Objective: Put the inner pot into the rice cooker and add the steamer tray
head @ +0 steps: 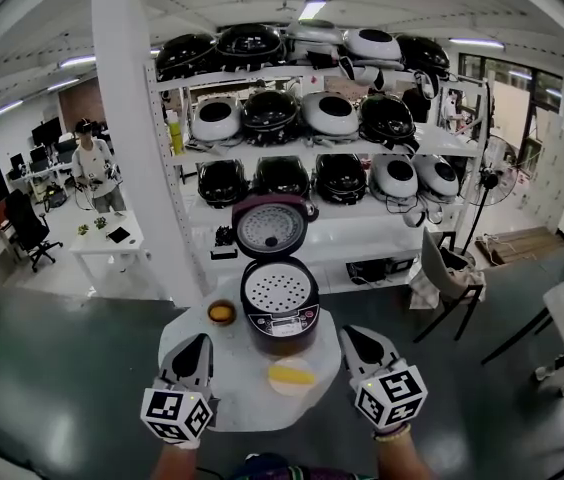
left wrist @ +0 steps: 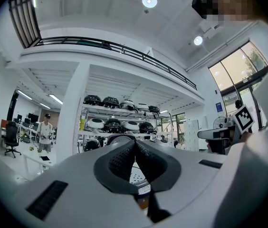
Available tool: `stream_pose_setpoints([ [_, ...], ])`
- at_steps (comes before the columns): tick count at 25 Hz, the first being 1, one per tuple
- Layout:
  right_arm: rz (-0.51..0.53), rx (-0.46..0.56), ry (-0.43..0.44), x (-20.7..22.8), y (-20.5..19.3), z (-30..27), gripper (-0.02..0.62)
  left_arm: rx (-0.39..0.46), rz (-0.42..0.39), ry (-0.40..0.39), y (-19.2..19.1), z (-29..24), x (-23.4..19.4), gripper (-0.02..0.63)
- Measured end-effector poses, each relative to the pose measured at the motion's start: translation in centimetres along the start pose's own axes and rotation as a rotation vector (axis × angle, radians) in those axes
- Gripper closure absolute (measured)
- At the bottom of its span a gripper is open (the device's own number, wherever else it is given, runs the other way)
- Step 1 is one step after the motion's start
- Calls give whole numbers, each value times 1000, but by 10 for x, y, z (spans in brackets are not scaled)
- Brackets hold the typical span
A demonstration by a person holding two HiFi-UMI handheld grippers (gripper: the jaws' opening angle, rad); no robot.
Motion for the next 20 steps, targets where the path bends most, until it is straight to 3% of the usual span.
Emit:
stream_pose_setpoints([
  [20,-4,10,8,-7,-1,7,591,5,-2,10,-5,10,-1,584],
])
Point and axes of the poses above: the fingertips, and each gripper's own axes: z backward along the fingers, x to its right, y out of its top, the point moved 5 cm from there along z, backward along the fingers, and after that the axes turned 11 degrees about -x, right-handed, at the moved point
